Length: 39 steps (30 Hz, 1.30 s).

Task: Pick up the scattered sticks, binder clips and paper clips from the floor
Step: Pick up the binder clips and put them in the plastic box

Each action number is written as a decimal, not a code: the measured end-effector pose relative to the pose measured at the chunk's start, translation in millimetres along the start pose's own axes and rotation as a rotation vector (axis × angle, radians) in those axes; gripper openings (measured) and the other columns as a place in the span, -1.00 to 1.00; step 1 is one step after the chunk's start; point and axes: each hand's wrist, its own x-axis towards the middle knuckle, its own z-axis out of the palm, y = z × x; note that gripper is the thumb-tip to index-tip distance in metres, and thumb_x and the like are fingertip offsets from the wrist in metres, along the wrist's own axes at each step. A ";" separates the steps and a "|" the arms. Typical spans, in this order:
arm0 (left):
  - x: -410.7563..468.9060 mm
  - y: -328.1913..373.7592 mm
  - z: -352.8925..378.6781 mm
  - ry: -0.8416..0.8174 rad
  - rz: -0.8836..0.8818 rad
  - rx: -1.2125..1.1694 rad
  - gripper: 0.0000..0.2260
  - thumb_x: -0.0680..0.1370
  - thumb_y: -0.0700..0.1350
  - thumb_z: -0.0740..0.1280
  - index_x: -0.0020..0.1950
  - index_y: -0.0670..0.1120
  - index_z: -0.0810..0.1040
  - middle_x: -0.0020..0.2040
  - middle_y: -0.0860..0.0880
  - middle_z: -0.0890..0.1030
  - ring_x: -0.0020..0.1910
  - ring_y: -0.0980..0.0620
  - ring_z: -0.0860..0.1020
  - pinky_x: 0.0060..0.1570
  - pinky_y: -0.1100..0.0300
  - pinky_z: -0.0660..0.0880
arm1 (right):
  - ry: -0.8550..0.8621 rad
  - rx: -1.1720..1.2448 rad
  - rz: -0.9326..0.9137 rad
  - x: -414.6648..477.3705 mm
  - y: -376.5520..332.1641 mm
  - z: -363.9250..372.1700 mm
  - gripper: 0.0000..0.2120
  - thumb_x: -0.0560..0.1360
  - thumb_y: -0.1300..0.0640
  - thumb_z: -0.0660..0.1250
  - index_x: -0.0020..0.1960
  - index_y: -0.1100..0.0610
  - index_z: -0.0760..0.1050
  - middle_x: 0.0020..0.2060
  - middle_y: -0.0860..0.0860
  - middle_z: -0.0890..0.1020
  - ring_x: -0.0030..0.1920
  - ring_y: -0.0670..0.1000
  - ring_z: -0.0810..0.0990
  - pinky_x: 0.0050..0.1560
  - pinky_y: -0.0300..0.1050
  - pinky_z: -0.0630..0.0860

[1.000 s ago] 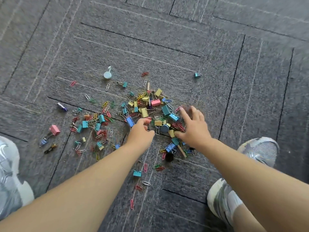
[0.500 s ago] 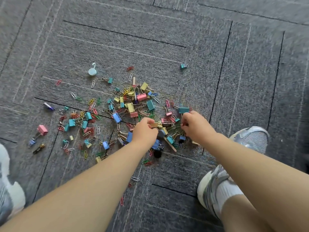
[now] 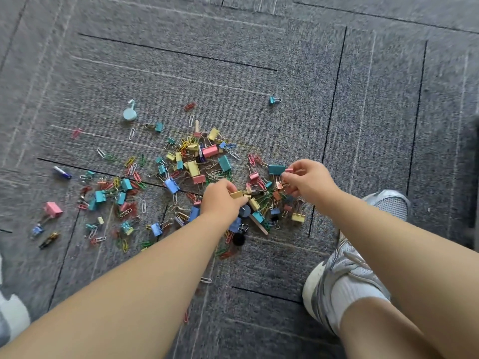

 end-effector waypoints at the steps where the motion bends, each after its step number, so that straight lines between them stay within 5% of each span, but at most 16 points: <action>1: -0.5 -0.4 -0.9 0.006 0.004 -0.009 -0.82 0.48 -0.01 0.43 -0.06 -0.06 0.49 -0.03 -0.02 0.54 -0.18 0.05 0.47 -0.29 0.17 0.33 | 0.004 0.018 0.009 0.0 0.4 -1.0 -0.92 0.52 0.22 0.34 0.01 0.18 0.51 -0.11 0.11 0.63 -0.26 0.01 0.62 -0.15 -0.03 0.64; 4: -3.2 -1.5 -6.0 0.014 0.007 -0.081 -0.77 0.53 0.03 0.37 0.01 -0.10 0.47 -0.11 0.01 0.53 -0.21 0.07 0.45 -0.28 0.16 0.33 | 0.023 0.031 0.017 0.7 1.3 -1.5 -0.90 0.52 0.22 0.34 0.04 0.19 0.53 -0.14 0.09 0.64 -0.28 0.00 0.61 -0.11 0.07 0.63; 8: -2.7 -4.7 -13.1 0.001 -0.021 -0.212 -0.86 0.58 -0.05 0.27 0.12 -0.02 0.46 -0.13 -0.06 0.60 -0.25 -0.03 0.52 -0.13 0.03 0.51 | 0.110 -0.143 -0.078 1.7 -1.3 2.2 -0.87 0.52 0.17 0.34 0.07 0.12 0.53 -0.18 -0.02 0.62 -0.24 -0.06 0.59 -0.27 -0.15 0.56; 12: 0.6 -7.9 -17.2 -0.009 -0.133 -0.431 -0.88 0.59 -0.16 0.22 0.05 -0.08 0.53 -0.30 -0.04 0.55 -0.31 -0.03 0.52 -0.09 -0.06 0.59 | 0.195 -0.463 -0.237 2.3 -7.3 13.8 -0.80 0.53 0.16 0.30 0.16 0.12 0.51 0.04 0.03 0.52 -0.04 0.03 0.53 -0.01 -0.06 0.54; 19: 0.5 -3.4 -28.0 -0.011 -0.175 -0.697 -0.87 0.53 -0.31 0.22 -0.11 -0.13 0.52 -0.24 -0.09 0.53 -0.31 -0.01 0.54 -0.06 -0.02 0.59 | 0.012 -0.605 -0.454 -7.1 -20.6 50.1 -0.71 0.54 0.23 0.25 0.26 0.15 0.46 0.19 0.07 0.43 0.12 0.07 0.46 0.08 -0.03 0.49; 22: 8.1 3.5 -35.5 0.057 -0.070 -0.483 -0.82 0.54 -0.27 0.13 -0.13 -0.08 0.49 -0.17 -0.10 0.55 -0.20 -0.08 0.62 -0.06 -0.08 0.61 | 0.069 -0.687 -0.475 -7.0 -26.6 59.9 -0.74 0.53 0.20 0.23 0.21 0.17 0.48 0.13 0.11 0.46 0.12 0.15 0.45 0.01 0.02 0.49; 25: 21.0 18.2 -45.3 0.094 0.124 -0.073 -0.78 0.51 -0.33 0.09 -0.11 -0.12 0.49 0.09 -0.12 0.38 -0.06 -0.13 0.49 -0.18 0.09 0.50 | 0.080 -0.697 -0.472 -7.1 -29.8 57.6 -0.74 0.53 0.22 0.21 0.21 0.17 0.48 0.11 0.11 0.47 0.11 0.15 0.45 0.00 0.01 0.48; 31: 45.0 16.9 -46.2 0.008 0.321 0.494 -0.62 0.52 -0.12 0.34 0.29 -0.16 0.35 0.23 -0.16 0.33 0.08 -0.19 0.49 0.08 -0.02 0.47 | -0.066 -0.762 -0.502 -16.0 -14.2 51.1 -0.77 0.56 0.20 0.19 0.19 0.13 0.48 0.06 0.07 0.50 0.03 0.11 0.50 -0.06 -0.01 0.51; 34: 50.2 12.2 -45.9 0.074 0.363 0.519 -0.62 0.53 -0.05 0.38 0.28 -0.12 0.39 0.21 -0.12 0.37 0.10 -0.17 0.51 0.07 0.00 0.47 | -0.093 -0.800 -0.526 -16.6 -12.3 52.1 -0.80 0.56 0.19 0.19 0.15 0.13 0.49 0.05 0.05 0.50 0.03 0.10 0.49 -0.12 -0.08 0.45; 39: 52.8 14.8 -50.0 0.122 0.401 0.385 -0.84 0.50 -0.11 0.40 -0.10 -0.05 0.41 -0.03 -0.04 0.46 -0.09 -0.09 0.48 -0.12 0.12 0.41 | -0.148 -0.895 -0.540 -22.1 -14.6 56.8 -0.91 0.54 0.11 0.24 -0.02 0.13 0.41 -0.09 0.00 0.46 -0.05 0.10 0.52 -0.20 -0.08 0.47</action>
